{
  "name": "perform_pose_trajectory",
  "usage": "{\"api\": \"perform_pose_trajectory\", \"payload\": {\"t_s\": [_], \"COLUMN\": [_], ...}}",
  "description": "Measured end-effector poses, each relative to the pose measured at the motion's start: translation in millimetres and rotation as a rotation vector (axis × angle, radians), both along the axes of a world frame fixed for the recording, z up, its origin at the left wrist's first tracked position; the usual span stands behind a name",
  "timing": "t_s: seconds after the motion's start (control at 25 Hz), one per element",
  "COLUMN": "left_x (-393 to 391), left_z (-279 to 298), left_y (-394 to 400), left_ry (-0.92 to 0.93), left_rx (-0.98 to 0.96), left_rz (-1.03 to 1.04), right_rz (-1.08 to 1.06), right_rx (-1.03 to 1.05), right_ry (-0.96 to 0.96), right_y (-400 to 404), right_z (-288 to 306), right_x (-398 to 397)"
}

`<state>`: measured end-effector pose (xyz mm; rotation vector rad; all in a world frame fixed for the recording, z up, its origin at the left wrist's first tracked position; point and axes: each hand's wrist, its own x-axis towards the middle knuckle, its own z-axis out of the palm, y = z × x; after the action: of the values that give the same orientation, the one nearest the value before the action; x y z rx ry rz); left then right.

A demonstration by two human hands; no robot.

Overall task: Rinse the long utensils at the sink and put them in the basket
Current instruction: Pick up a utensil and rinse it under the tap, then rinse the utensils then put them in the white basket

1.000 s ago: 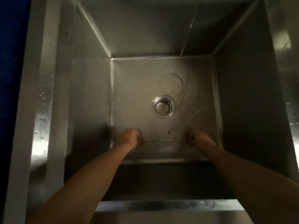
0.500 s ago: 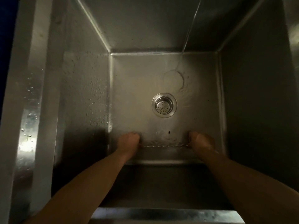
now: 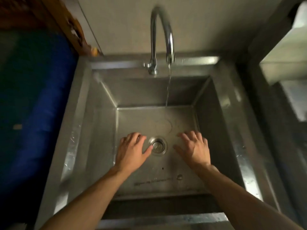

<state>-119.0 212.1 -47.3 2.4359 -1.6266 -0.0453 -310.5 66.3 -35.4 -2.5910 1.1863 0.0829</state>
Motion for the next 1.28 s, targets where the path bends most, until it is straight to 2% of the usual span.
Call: {"api": "perform_pose_trajectory", "payload": {"t_s": [0.32,0.56,0.8,1.04,1.28], "left_x": [4,-6,-32,-84,-170], "left_z": [200,301,340,352,354], "left_y": [-25,-35,-58,-95,-151], "left_ry": [-0.143,-0.128,-0.095,-0.035,0.037], "left_rx": [-0.317,-0.472,-0.603,-0.6,-0.558], "left_rz": [-0.116,-0.167,-0.268,-0.388,-0.555], "right_rz": [-0.047,-0.122,-0.216,-0.375,-0.554], "right_rx": [-0.308,-0.453,-0.589,-0.583,-0.58], "right_ry": [-0.194,-0.274,-0.371,-0.333,-0.301], "right_y": [9,20,16,0,-11], "right_z": [218,317,358,358,353], "right_x": [-9,-39,-69,-131,-220]}}
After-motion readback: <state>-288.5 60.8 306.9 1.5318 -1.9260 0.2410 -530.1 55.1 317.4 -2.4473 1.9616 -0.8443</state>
